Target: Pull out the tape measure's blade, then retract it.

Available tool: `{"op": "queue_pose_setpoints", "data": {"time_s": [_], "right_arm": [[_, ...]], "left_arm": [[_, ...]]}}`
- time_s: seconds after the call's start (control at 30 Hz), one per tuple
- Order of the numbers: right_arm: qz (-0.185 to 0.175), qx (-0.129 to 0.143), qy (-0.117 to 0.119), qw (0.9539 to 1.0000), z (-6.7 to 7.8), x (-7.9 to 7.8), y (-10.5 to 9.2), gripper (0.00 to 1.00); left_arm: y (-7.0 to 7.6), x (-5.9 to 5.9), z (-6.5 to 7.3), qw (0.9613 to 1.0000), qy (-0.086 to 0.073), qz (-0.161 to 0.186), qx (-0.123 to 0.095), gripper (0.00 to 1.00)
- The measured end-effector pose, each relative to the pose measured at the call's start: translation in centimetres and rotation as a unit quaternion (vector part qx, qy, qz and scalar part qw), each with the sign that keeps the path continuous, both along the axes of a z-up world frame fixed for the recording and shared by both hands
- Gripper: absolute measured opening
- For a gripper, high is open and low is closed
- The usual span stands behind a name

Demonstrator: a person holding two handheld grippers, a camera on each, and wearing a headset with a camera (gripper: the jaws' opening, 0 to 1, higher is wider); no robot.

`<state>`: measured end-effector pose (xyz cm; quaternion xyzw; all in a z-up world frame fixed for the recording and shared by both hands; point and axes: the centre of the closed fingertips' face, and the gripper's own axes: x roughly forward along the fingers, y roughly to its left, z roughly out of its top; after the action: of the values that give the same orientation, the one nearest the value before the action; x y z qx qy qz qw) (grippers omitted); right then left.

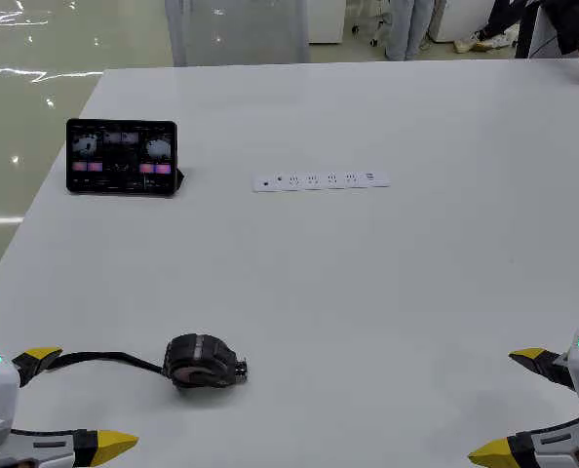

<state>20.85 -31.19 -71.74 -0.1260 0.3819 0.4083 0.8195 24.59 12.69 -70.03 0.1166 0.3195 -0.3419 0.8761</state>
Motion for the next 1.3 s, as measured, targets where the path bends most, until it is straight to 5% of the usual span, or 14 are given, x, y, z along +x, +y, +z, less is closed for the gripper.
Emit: {"op": "queue_pose_setpoints", "data": {"time_s": [0.47,0.63,0.7,0.8,0.87,0.97,1.07,1.17,1.3], "right_arm": [[0.005,-0.002,0.002,1.0000,0.0,-0.1,0.0,0.99],[0.009,-0.007,-0.003,0.9999,-0.3,0.6,0.1,0.99],[0.011,-0.010,-0.002,0.9999,-0.6,0.9,0.2,0.99],[0.013,-0.006,0.008,0.9999,-0.8,1.2,0.6,0.99],[0.024,-0.007,0.005,0.9997,-0.8,1.4,1.2,0.99],[0.074,0.003,-0.050,0.9960,-0.1,2.3,2.5,0.99],[0.073,0.000,-0.027,0.9969,-0.5,2.4,2.9,0.99],[0.095,-0.005,-0.040,0.9947,-0.5,2.8,3.8,0.99],[0.102,-0.008,-0.039,0.9940,-0.5,3.2,4.5,0.99]], "left_arm": [[-0.1,0.0,0.1,0.9999,-0.004,-0.009,0.004,0.99],[-0.9,-0.1,0.0,0.9989,-0.005,-0.047,0.006,0.99],[-1.1,0.1,0.0,0.9969,-0.018,-0.072,0.027,0.99],[-1.4,0.3,-0.2,0.9965,-0.007,-0.079,0.027,0.99],[-1.7,0.6,-0.2,0.9951,-0.006,-0.093,0.033,0.99],[-2.2,1.0,-0.2,0.9925,-0.003,-0.115,0.043,0.99],[-2.7,1.2,-0.6,0.9877,0.002,-0.144,0.062,0.99],[-3.3,1.7,-0.9,0.9796,-0.001,-0.181,0.088,0.99],[-4.3,2.2,-1.0,0.9762,0.011,-0.196,0.092,0.99]]}}
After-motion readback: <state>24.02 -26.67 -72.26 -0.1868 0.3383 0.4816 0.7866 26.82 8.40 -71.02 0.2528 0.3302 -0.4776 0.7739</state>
